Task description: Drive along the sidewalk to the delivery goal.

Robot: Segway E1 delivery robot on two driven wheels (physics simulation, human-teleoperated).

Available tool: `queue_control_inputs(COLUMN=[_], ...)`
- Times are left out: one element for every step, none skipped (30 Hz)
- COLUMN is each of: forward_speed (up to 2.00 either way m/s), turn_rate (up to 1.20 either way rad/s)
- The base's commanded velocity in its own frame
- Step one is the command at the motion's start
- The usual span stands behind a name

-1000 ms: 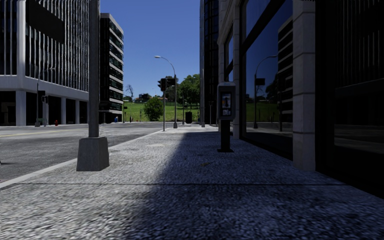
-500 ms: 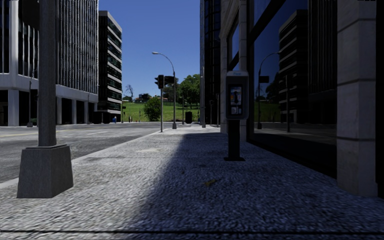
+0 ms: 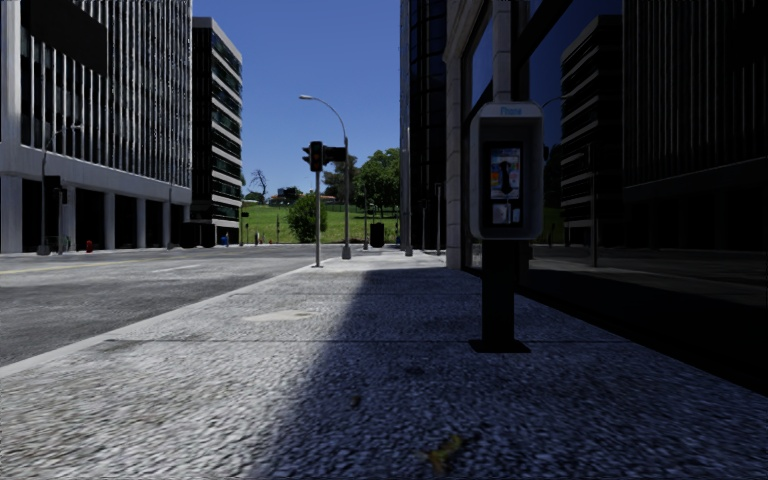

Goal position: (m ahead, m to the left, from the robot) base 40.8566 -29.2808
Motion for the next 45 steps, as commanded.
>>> queue_control_inputs(forward_speed=[2.00,2.00,2.00,2.00,2.00,2.00,2.00,2.00,2.00,2.00,2.00,2.00,2.00,2.00,2.00,2.00,2.00,2.00,2.00,2.00,2.00,2.00,2.00,2.00,2.00,2.00,2.00,2.00,2.00,2.00,2.00,2.00,2.00,2.00,2.00,2.00,2.00,2.00,2.00,2.00,2.00,2.00,2.00,2.00,2.00], turn_rate=[0.00,0.00,0.00,0.00,0.00,0.00,0.00,0.00,0.00,0.00,0.00,0.00,0.00,0.00,0.00,0.00,0.00,0.00,0.00,0.00,0.00,0.00,0.00,0.00,0.00,0.00,0.00,0.00,0.00,0.00,0.00,0.00,0.00,0.00,0.00,0.00,0.00,0.00,0.00,0.00,0.00,0.00,0.00,0.00,0.00])
